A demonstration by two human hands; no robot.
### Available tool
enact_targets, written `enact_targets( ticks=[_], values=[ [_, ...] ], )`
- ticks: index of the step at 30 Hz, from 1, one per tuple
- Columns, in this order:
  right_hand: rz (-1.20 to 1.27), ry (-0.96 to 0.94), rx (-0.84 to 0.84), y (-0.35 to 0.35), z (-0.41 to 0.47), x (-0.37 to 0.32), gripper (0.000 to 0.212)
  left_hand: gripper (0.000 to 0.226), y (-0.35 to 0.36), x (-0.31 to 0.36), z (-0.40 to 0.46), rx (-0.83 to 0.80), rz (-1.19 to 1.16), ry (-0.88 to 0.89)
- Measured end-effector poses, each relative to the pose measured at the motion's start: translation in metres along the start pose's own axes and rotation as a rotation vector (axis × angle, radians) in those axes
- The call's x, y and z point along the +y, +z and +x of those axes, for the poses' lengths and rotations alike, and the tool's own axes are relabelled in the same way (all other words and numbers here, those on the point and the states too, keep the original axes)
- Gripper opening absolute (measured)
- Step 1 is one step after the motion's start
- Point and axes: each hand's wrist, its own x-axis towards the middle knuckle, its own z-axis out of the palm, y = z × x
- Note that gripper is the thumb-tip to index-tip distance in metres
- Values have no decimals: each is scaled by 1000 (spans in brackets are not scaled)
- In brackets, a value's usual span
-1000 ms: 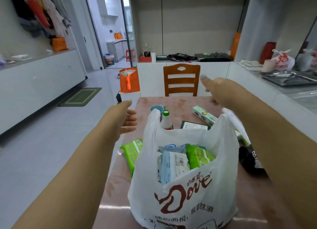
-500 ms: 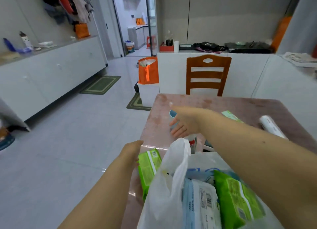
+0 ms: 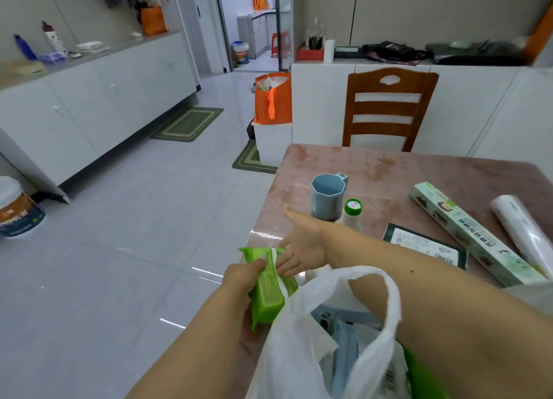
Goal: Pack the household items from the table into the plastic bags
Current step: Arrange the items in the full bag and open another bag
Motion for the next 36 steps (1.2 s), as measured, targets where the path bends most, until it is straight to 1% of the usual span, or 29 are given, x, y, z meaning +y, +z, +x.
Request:
enact_targets(
  ticks=[1, 4, 6, 9, 11, 13, 14, 15, 17, 18, 19, 20, 22, 24, 25, 26, 27, 28, 29, 31, 32, 33, 34, 35, 36],
  values=[
    [16, -44, 3, 0, -5, -3, 100, 27, 1, 6, 0, -20, -34, 23],
    [56, -209, 49, -4, -25, -19, 95, 39, -4, 32, -4, -33, -79, 86],
    [8, -349, 160, -10, -42, -32, 86, 38, -10, 56, -14, -64, -145, 146],
    [-168, -476, 388, -11, -71, -42, 66, 45, -9, 100, -45, -188, -252, 283],
    [-187, -544, 408, -6, -102, -40, 52, 43, -1, 127, -82, -285, -293, 407],
    [-91, -657, 384, -6, -141, -35, 29, 39, 9, 143, -125, -342, -258, 504],
    [-37, -723, 402, -9, -163, -29, 21, 37, 13, 148, -148, -337, -201, 542],
    [5, -789, 450, -12, -183, -23, 18, 39, 14, 150, -172, -310, -112, 580],
    [95, -898, 588, -16, -222, -6, 16, 51, 11, 144, -209, -175, 160, 674],
    [144, -931, 645, -17, -241, 6, 12, 59, 6, 137, -227, -100, 328, 733],
    [165, -941, 691, -18, -258, 18, 6, 64, 0, 127, -246, -65, 496, 797],
    [165, -927, 721, -19, -272, 31, 3, 65, -5, 115, -264, -73, 643, 837],
    [111, -856, 769, -15, -294, 56, 5, 59, -10, 91, -285, -118, 901, 850],
    [25, -750, 796, -10, -299, 77, 13, 48, -8, 73, -286, -140, 1068, 854],
    [-4, -707, 794, -6, -297, 87, 17, 37, -5, 68, -283, -163, 1040, 875],
    [-25, -670, 795, -3, -294, 94, 21, 23, -2, 66, -276, -217, 856, 843],
    [-44, -647, 781, -1, -290, 101, 23, 14, -2, 66, -275, -286, 609, 765],
    [-60, -616, 772, 2, -285, 107, 24, 13, -2, 67, -273, -332, 374, 689],
    [-55, -585, 762, 7, -280, 112, 23, 15, -4, 68, -274, -362, 198, 632],
    [-29, -486, 689, 21, -263, 123, 17, 17, -8, 65, -271, -384, 43, 585],
    [-17, -425, 641, 30, -251, 130, 18, 18, -9, 62, -271, -391, 8, 577],
    [-58, -348, 600, 39, -237, 139, 20, 19, -11, 58, -274, -397, -17, 565],
    [-196, -260, 578, 45, -225, 148, 24, 20, -12, 55, -276, -404, -33, 558],
    [-428, -172, 581, 51, -219, 155, 32, 18, -14, 51, -279, -416, -47, 555],
    [-683, -118, 648, 52, -217, 159, 40, 16, -17, 48, -281, -432, -60, 553]
  ],
)
